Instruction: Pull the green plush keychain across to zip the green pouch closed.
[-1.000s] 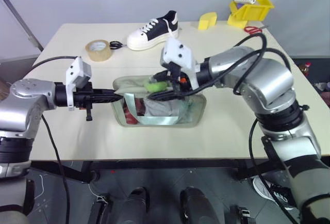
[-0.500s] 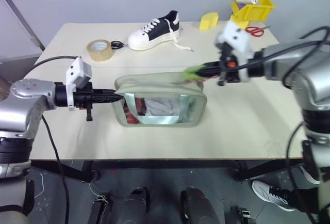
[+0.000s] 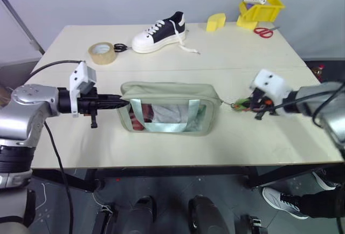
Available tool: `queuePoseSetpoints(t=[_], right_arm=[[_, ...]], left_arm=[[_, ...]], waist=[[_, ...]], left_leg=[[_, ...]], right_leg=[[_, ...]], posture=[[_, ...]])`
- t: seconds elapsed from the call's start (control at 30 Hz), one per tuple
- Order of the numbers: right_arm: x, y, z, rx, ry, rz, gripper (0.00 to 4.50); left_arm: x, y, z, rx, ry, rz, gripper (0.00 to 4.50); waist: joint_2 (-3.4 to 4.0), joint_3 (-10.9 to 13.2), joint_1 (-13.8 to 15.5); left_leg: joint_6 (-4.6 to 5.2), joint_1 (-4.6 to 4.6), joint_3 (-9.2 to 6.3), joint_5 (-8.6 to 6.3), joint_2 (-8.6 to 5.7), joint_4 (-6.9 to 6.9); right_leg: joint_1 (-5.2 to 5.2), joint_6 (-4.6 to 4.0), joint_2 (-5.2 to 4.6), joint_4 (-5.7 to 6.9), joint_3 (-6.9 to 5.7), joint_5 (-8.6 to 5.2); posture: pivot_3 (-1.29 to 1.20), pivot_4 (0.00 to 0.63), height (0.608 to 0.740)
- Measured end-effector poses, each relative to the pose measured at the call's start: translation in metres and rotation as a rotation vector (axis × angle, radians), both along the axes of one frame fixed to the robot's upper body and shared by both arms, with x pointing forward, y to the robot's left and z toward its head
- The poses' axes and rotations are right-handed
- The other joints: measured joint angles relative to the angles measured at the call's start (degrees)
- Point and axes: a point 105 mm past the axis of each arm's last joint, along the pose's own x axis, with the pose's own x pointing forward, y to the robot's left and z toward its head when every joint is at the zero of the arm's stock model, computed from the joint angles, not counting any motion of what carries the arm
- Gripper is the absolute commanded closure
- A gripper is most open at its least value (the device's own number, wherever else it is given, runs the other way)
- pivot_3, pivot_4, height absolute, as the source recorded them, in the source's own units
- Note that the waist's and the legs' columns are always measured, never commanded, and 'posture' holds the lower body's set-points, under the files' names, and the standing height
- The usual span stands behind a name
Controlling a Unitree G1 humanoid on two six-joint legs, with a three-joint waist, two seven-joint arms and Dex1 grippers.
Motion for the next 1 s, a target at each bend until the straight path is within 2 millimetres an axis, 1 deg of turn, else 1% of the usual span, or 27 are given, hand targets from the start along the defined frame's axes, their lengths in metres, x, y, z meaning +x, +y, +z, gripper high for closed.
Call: queuePoseSetpoints(t=[0.07, 0.17, 0.37, 0.4, 0.43, 0.47, 0.5, 0.53, 0.57, 0.63, 0.67, 0.77, 0.8, 0.83, 0.87, 0.93, 0.97, 1.0], right_arm=[[-0.002, 0.006, -0.012, -0.016, 0.012, 0.002, 4.48], [-0.003, 0.006, -0.02, -0.073, -0.005, 0.001, 4.48], [-0.001, 0.01, -0.022, -0.066, -0.011, 0.001, 4.48], [0.001, 0.012, -0.019, -0.04, -0.008, -0.005, 4.14], [0.002, 0.013, -0.015, 0.002, 0.003, -0.017, 3.71], [0.003, 0.015, -0.009, 0.042, 0.012, -0.023, 3.41], [0.003, 0.015, 0.0, 0.089, 0.017, -0.024, 2.94], [0.003, 0.016, 0.01, 0.127, 0.011, -0.021, 2.29], [0.003, 0.017, 0.023, 0.173, -0.005, -0.015, 1.88], [0.0, 0.016, 0.047, 0.244, -0.038, 0.011, 0.89], [-0.003, 0.014, 0.055, 0.264, -0.047, 0.025, 0.89], [-0.014, 0.01, 0.078, 0.325, -0.076, 0.094, 0.86], [-0.015, 0.01, 0.08, 0.329, -0.083, 0.102, 0.86], [-0.017, 0.01, 0.084, 0.334, -0.09, 0.127, 0.86], [-0.017, 0.01, 0.085, 0.339, -0.093, 0.133, 0.86], [-0.019, 0.011, 0.089, 0.345, -0.102, 0.164, 0.86], [-0.02, 0.012, 0.09, 0.351, -0.104, 0.181, 0.86], [-0.021, 0.014, 0.091, 0.357, -0.108, 0.199, 0.86]], left_arm=[[0.0, 0.0, 0.0, -0.005, 0.002, 0.002, 4.5], [0.0, 0.0, -0.001, -0.009, 0.007, 0.006, 4.5], [-0.001, 0.0, -0.002, -0.01, 0.011, 0.009, 4.5], [0.0, 0.0, -0.002, -0.011, 0.009, 0.014, 4.5], [0.0, 0.0, -0.001, -0.012, 0.007, 0.018, 4.5], [0.0, 0.001, -0.001, -0.013, 0.005, 0.021, 4.5], [0.0, 0.001, 0.0, -0.014, 0.003, 0.022, 4.5], [0.0, 0.001, 0.0, -0.015, 0.003, 0.022, 4.5], [0.0, 0.001, 0.0, -0.015, 0.003, 0.021, 4.5], [-0.001, 0.0, 0.0, -0.013, 0.0, 0.015, 4.5], [-0.001, 0.0, 0.0, -0.013, 0.0, 0.012, 4.5], [-0.002, -0.001, 0.003, -0.011, 0.009, 0.003, 3.33], [-0.002, -0.001, 0.003, -0.011, 0.012, 0.002, 2.97], [-0.004, -0.001, 0.006, -0.004, 0.016, -0.014, 2.37], [-0.005, -0.001, 0.007, -0.001, 0.016, -0.019, 2.05], [-0.012, 0.0, 0.011, 0.011, 0.035, -0.055, 1.07], [-0.016, 0.002, 0.014, 0.009, 0.043, -0.067, 0.61], [-0.019, 0.008, 0.02, 0.007, 0.043, -0.065, 0.06]], waist=[[0.0, 0.0, 0.06], [-0.01, -0.01, 0.07], [-0.01, -0.01, 0.03], [-0.01, -0.01, -0.01], [-0.01, 0.0, -0.04], [0.01, 0.01, 0.0], [0.01, 0.01, 0.09], [0.01, 0.01, 0.12], [0.01, 0.01, 0.12], [0.01, 0.01, 0.14], [0.01, 0.01, 0.16], [0.01, 0.01, 0.16], [0.01, 0.01, 0.15], [0.01, 0.01, -0.01], [0.01, 0.01, -0.04], [0.01, 0.02, -0.11], [0.01, 0.02, -0.1], [0.01, 0.03, -0.12]], left_leg=[[0.0, -0.01, 0.0, 0.0, 0.0, 0.0], [0.0, 0.02, -0.01, 0.0, 0.0, 0.0], [0.0, 0.29, -0.01, 0.0, 0.01, -0.01], [0.0, 0.29, -0.01, 0.0, 0.01, -0.01], [0.0, 0.29, -0.01, 0.0, 0.02, -0.01], [0.0, 0.28, -0.01, 0.0, 0.02, -0.02], [0.0, 0.25, -0.03, 0.0, 0.02, -0.03], [0.0, 0.23, -0.04, 0.0, 0.02, -0.04], [0.0, 0.2, -0.04, 0.0, 0.01, -0.06], [0.01, 0.17, -0.04, -0.01, 0.01, -0.07], [0.02, 0.16, -0.04, -0.01, 0.01, -0.08], [0.05, 0.12, -0.04, -0.03, 0.0, -0.08], [0.05, 0.12, -0.04, -0.03, 0.0, -0.07], [0.05, 0.12, -0.02, -0.03, 0.0, -0.08], [0.05, 0.14, 0.0, -0.03, 0.01, -0.08], [0.05, 0.13, 0.0, -0.03, 0.03, -0.11], [0.05, 0.13, 0.0, -0.03, 0.04, -0.12], [0.05, 0.11, 0.0, -0.03, 0.06, -0.13]], right_leg=[[0.0, 0.0, 0.0, 0.0, -0.01, 0.0], [0.03, 0.0, 0.01, -0.02, -0.01, 0.0], [0.27, -0.01, 0.03, -0.02, -0.01, -0.01], [0.27, -0.01, 0.03, -0.02, -0.01, -0.01], [0.27, -0.01, 0.03, -0.02, 0.0, 0.0], [0.25, -0.01, 0.02, -0.02, 0.0, 0.0], [0.23, -0.01, 0.02, -0.02, -0.01, -0.01], [0.23, -0.01, 0.02, -0.05, -0.03, -0.01], [0.23, -0.01, 0.02, -0.09, -0.03, -0.01], [0.24, 0.0, 0.01, -0.17, -0.05, -0.01], [0.25, 0.0, 0.01, -0.21, -0.06, -0.01], [0.26, 0.01, 0.01, -0.3, -0.08, 0.0], [0.27, 0.01, 0.01, -0.3, -0.08, 0.0], [0.26, 0.01, 0.01, -0.32, -0.08, 0.0], [0.26, 0.01, 0.01, -0.32, -0.07, 0.0], [0.24, 0.0, 0.03, -0.31, -0.06, 0.01], [0.23, 0.0, 0.03, -0.32, -0.06, 0.0], [0.2, 0.0, 0.04, -0.32, -0.06, 0.01]], posture=[[0.0, 0.15, 0.695], [0.0, 0.15, 0.695], [0.0, 0.15, 0.695], [0.0, 0.15, 0.695], [0.0, 0.15, 0.695], [0.0, 0.15, 0.695], [0.0, 0.15, 0.695], [0.0, 0.15, 0.695], [0.0, 0.15, 0.695], [0.0, 0.15, 0.695], [0.0, 0.15, 0.695], [0.0, 0.15, 0.695], [0.0, 0.15, 0.695], [0.0, 0.15, 0.695], [0.0, 0.15, 0.695], [0.0, 0.15, 0.695], [0.0, 0.15, 0.695], [0.0, 0.15, 0.695]])
